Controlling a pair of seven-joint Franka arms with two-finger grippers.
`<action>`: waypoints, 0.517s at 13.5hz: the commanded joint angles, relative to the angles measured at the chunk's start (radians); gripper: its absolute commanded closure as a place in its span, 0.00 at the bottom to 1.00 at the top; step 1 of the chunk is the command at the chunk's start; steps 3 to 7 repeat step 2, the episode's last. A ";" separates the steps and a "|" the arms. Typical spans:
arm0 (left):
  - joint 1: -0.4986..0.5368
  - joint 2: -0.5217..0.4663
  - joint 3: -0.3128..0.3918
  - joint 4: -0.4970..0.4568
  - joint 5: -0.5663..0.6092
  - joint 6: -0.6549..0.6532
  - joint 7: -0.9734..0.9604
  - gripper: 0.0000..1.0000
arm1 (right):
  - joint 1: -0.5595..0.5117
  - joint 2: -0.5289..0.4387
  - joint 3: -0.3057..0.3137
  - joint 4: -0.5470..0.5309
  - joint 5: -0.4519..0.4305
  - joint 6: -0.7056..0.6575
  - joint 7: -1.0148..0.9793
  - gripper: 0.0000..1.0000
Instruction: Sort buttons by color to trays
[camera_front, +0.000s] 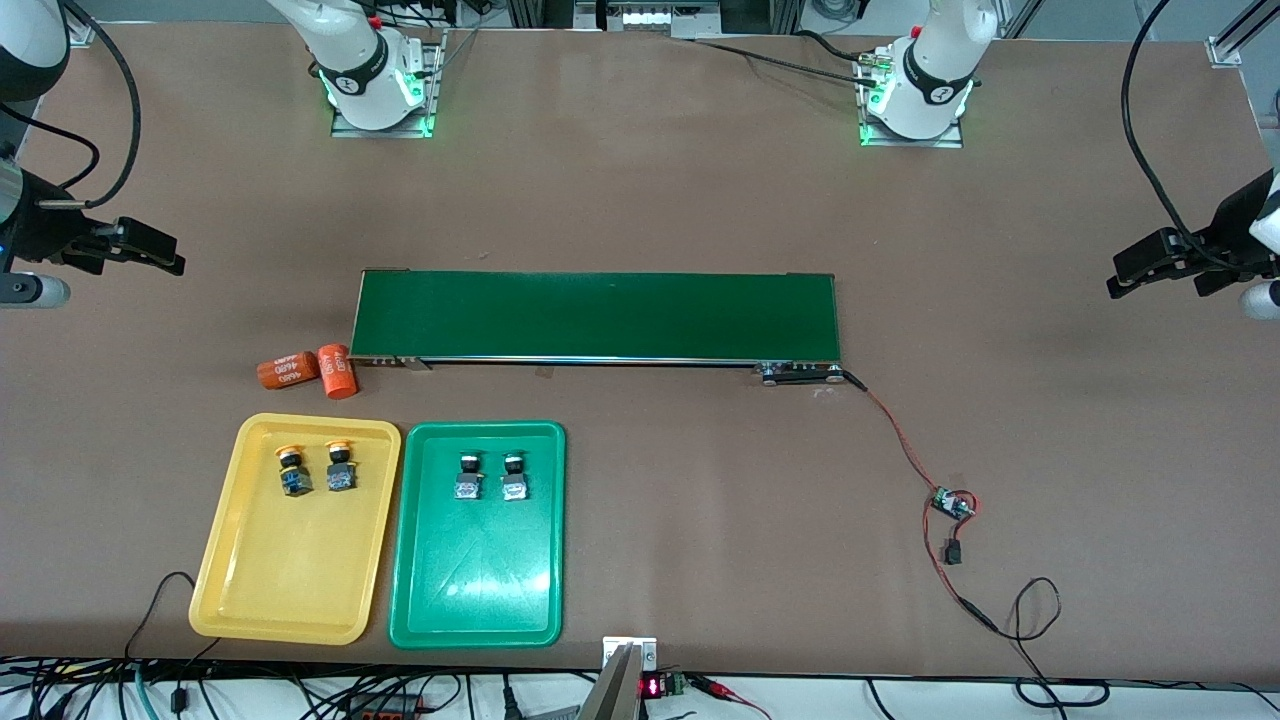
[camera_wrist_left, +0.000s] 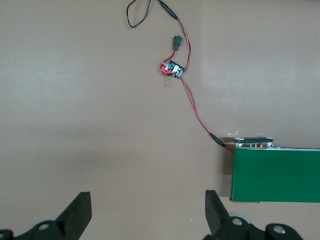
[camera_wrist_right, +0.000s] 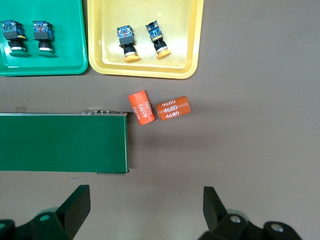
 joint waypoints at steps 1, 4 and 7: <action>0.007 -0.006 -0.001 0.008 -0.011 -0.008 0.024 0.00 | -0.014 0.011 0.009 0.019 0.018 -0.001 0.004 0.00; 0.007 -0.006 -0.001 0.006 -0.011 -0.008 0.024 0.00 | -0.014 0.010 0.009 0.019 0.018 -0.001 0.004 0.00; 0.007 -0.006 -0.001 0.006 -0.011 -0.008 0.024 0.00 | -0.014 0.010 0.009 0.019 0.018 -0.001 0.004 0.00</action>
